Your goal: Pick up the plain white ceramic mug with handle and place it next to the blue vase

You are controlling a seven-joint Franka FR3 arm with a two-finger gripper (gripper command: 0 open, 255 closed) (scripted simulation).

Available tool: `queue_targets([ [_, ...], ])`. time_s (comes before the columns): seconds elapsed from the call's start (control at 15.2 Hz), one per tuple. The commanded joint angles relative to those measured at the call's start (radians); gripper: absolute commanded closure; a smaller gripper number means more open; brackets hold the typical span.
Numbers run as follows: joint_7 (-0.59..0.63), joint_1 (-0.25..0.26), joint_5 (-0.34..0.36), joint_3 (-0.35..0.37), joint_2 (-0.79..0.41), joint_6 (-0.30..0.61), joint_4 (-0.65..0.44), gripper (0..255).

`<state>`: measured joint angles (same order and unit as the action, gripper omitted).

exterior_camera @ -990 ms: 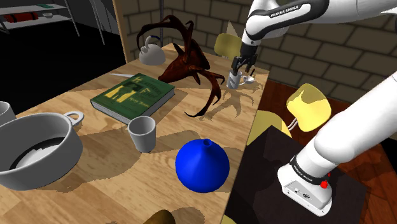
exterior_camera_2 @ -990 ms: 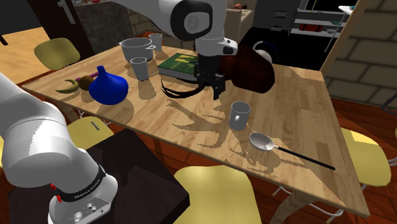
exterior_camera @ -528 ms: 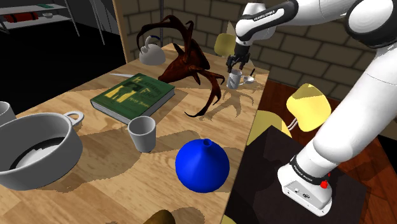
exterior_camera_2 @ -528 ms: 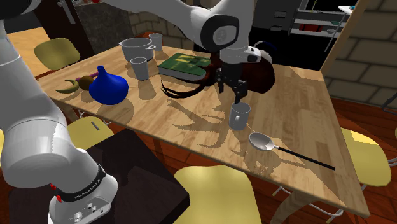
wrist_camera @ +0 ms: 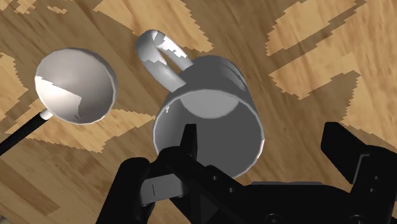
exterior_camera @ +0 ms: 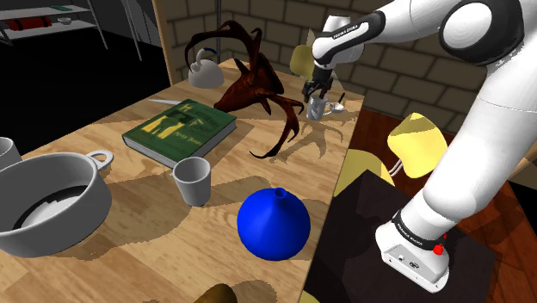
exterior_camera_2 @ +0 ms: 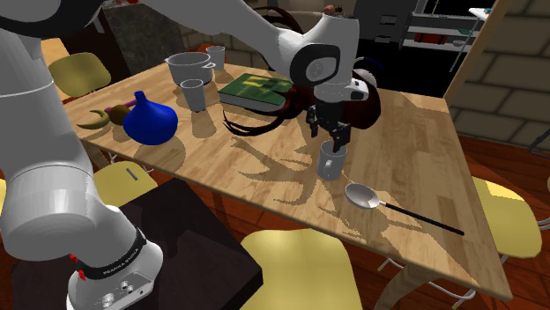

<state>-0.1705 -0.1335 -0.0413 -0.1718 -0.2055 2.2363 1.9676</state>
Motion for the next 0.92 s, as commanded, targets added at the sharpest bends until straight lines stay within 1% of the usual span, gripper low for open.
queue_targets([
  [0.0,-0.002,0.0,-0.005,0.002,-0.022,0.034,0.012,0],
  [0.53,-0.002,-0.001,-0.005,0.002,-0.022,0.034,0.012,0],
  [0.59,-0.002,-0.001,-0.005,0.002,-0.022,0.034,0.012,255],
  [0.86,-0.002,-0.001,-0.005,0.002,-0.021,0.034,0.012,255],
])
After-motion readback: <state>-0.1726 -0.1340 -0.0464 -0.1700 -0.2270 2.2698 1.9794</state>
